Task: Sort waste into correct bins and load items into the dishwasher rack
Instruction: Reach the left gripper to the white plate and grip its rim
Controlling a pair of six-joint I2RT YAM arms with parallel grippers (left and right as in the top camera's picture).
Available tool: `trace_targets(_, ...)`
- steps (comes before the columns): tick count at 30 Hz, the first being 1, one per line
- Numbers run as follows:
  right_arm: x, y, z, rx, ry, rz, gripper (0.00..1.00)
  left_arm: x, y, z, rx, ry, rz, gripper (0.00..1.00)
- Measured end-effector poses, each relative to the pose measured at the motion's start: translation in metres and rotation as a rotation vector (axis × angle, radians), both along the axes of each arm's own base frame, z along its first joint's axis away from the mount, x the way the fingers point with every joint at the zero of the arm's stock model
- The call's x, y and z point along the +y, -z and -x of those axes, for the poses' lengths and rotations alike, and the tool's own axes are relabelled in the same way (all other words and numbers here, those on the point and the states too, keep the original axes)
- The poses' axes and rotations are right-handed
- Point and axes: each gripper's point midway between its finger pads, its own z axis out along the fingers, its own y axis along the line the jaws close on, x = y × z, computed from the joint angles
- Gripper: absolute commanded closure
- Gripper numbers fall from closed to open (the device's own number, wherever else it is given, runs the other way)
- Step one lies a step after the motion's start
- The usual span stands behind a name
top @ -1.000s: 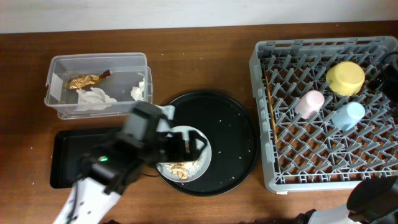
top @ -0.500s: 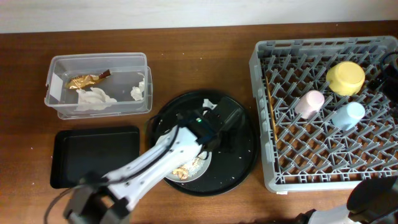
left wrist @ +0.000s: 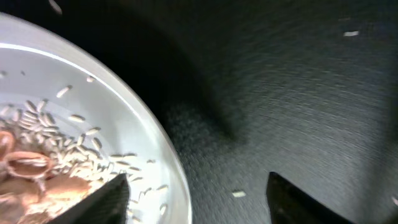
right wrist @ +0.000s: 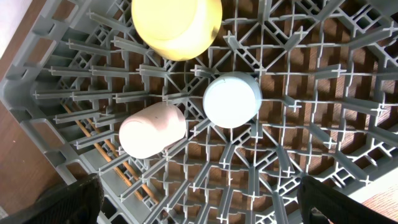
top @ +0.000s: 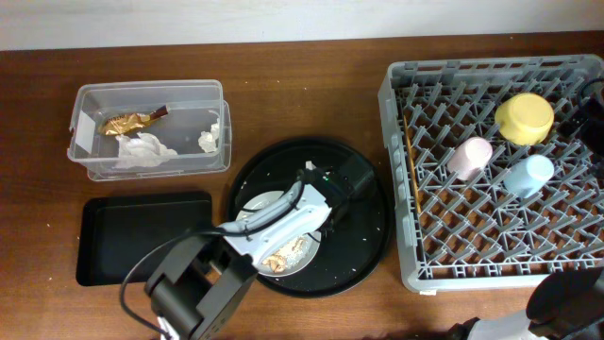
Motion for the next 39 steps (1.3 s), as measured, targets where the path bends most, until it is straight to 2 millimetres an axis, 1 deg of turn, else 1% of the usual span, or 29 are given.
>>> trace_targets(1, 0.0, 0.0, 0.0, 0.0, 0.0, 0.0, 0.02, 0.002, 0.008, 0.001, 0.01, -0.017, -0.018, 0.36)
trace_targets(3, 0.0, 0.0, 0.0, 0.0, 0.0, 0.0, 0.02, 0.005, 0.014, 0.0, 0.013, -0.028, -0.037, 0.36)
trace_targets(4, 0.0, 0.0, 0.0, 0.0, 0.0, 0.0, 0.02, 0.006, 0.014, 0.0, 0.009, -0.034, -0.04, 0.38)
trace_targets(5, 0.0, 0.0, 0.0, 0.0, 0.0, 0.0, 0.02, 0.007, 0.016, -0.001, 0.006, -0.038, -0.047, 0.43)
trace_targets(7, 0.0, 0.0, 0.0, 0.0, 0.0, 0.0, 0.02, 0.007, 0.015, -0.003, -0.001, -0.041, -0.053, 0.49)
trace_targets(10, 0.0, 0.0, 0.0, 0.0, 0.0, 0.0, 0.02, 0.007, 0.016, -0.005, -0.009, -0.046, -0.06, 0.5)
trace_targets(13, 0.0, 0.0, 0.0, 0.0, 0.0, 0.0, 0.02, 0.008, 0.016, -0.005, -0.016, -0.047, -0.066, 0.6)
trace_targets(16, 0.0, 0.0, 0.0, 0.0, 0.0, 0.0, 0.02, 0.009, 0.016, -0.006, -0.025, -0.048, -0.075, 0.73)
trace_targets(17, 0.0, 0.0, 0.0, 0.0, 0.0, 0.0, 0.02, 0.009, 0.016, -0.006, -0.025, -0.045, -0.076, 0.73)
trace_targets(19, 0.0, 0.0, 0.0, 0.0, 0.0, 0.0, 0.02, 0.009, 0.016, -0.005, -0.024, -0.046, -0.078, 0.86)
trace_targets(20, 0.0, 0.0, 0.0, 0.0, 0.0, 0.0, 0.02, 0.009, 0.016, -0.005, -0.025, -0.049, -0.08, 0.95)
trace_targets(21, 0.0, 0.0, 0.0, 0.0, 0.0, 0.0, 0.02, 0.01, 0.016, -0.005, -0.023, -0.047, -0.081, 0.99)
trace_targets(28, 0.0, 0.0, 0.0, 0.0, 0.0, 0.0, 0.02, 0.011, 0.012, -0.003, -0.026, -0.044, -0.102, 0.99)
trace_targets(31, 0.0, 0.0, 0.0, 0.0, 0.0, 0.0, 0.02, 0.013, 0.008, -0.001, -0.009, -0.043, -0.121, 0.99)
trace_targets(36, 0.0, 0.0, 0.0, 0.0, 0.0, 0.0, 0.02, 0.017, -0.009, 0.003, 0.022, -0.032, -0.183, 0.99)
trace_targets(37, 0.0, 0.0, 0.0, 0.0, 0.0, 0.0, 0.02, 0.016, -0.016, 0.003, 0.021, -0.026, -0.193, 0.99)
trace_targets(39, 0.0, 0.0, 0.0, 0.0, 0.0, 0.0, 0.02, 0.014, -0.022, 0.006, 0.021, -0.014, -0.205, 0.99)
